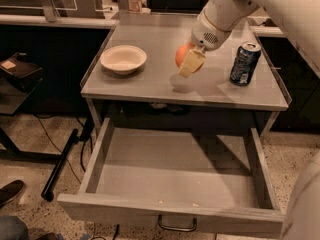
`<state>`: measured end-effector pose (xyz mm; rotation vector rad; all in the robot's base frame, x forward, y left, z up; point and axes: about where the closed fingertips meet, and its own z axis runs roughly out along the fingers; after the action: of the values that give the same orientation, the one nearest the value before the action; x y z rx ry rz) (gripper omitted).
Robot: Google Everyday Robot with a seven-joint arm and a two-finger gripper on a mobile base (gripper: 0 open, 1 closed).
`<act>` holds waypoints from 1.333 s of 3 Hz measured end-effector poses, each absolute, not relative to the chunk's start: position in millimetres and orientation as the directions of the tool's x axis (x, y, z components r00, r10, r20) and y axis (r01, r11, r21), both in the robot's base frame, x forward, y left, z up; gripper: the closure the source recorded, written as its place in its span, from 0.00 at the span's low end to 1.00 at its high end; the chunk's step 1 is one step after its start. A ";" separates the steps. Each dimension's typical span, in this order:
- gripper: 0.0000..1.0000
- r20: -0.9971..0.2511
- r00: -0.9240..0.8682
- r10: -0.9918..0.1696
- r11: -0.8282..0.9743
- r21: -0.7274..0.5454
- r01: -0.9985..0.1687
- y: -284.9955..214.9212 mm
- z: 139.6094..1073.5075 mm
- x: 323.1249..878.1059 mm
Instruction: Place orange into top drawer
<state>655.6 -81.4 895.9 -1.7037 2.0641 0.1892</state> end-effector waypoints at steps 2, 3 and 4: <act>1.00 -0.465 -0.157 -0.871 0.247 -0.139 -0.959 -80.8 893.4 578.0; 1.00 -0.507 -0.183 -0.842 0.263 -0.092 -0.960 -83.3 886.7 527.0; 1.00 -0.507 -0.184 -0.842 0.264 -0.090 -0.960 -83.4 886.1 526.4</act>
Offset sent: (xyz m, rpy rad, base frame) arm -0.1476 -0.0043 -0.0074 0.0913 0.0694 -0.0371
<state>526.4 -83.4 886.1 -1.6271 2.0820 0.3437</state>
